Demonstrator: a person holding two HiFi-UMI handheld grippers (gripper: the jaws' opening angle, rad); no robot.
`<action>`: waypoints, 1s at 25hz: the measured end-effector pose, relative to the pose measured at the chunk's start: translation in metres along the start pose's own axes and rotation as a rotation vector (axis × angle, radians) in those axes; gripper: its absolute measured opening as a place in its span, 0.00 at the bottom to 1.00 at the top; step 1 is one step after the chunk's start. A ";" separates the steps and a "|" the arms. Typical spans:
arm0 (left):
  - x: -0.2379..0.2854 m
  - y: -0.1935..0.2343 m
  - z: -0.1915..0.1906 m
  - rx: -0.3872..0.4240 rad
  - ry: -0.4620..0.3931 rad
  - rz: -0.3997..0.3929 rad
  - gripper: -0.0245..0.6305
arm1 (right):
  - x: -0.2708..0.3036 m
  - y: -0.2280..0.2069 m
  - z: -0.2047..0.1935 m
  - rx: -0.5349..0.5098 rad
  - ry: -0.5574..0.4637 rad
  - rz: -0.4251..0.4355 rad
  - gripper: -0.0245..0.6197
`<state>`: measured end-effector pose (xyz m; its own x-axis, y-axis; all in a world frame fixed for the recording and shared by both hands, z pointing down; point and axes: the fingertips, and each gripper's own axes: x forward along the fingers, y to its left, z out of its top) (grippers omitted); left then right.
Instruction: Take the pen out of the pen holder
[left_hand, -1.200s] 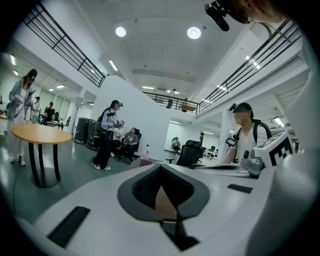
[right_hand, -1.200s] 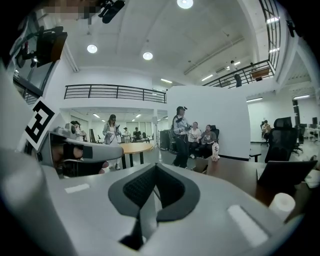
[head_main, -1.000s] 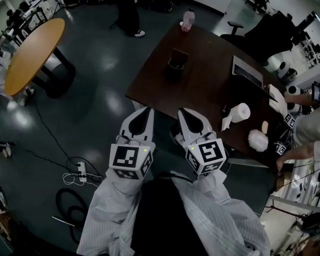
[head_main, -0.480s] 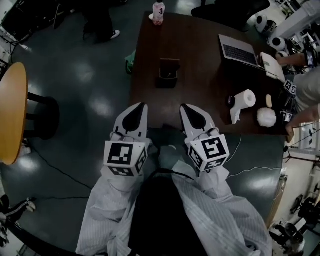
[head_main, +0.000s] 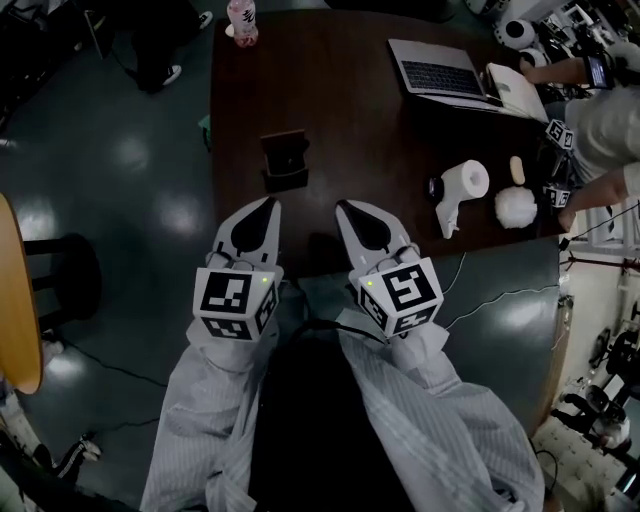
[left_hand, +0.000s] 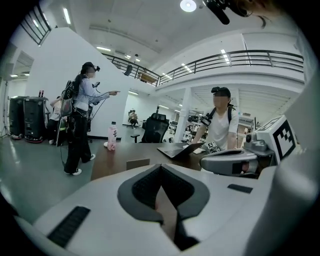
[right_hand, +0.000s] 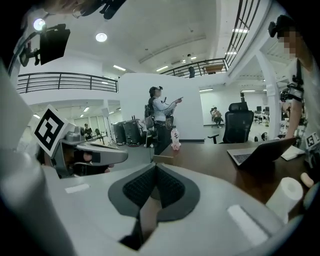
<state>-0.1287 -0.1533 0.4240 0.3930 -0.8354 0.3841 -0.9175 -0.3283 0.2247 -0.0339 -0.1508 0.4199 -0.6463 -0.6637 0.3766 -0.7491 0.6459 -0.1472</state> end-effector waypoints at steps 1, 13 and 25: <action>0.008 -0.001 0.003 0.011 0.005 -0.004 0.04 | 0.003 -0.005 0.003 -0.002 -0.002 0.006 0.04; 0.065 -0.001 0.017 0.159 0.109 -0.074 0.04 | 0.026 -0.037 0.010 0.052 0.012 0.042 0.04; 0.121 0.011 -0.017 0.130 0.210 0.054 0.17 | 0.023 -0.059 -0.004 0.119 0.031 -0.024 0.04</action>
<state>-0.0900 -0.2505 0.4883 0.3353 -0.7480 0.5727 -0.9323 -0.3510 0.0874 -0.0037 -0.2031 0.4407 -0.6244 -0.6656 0.4088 -0.7776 0.5794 -0.2444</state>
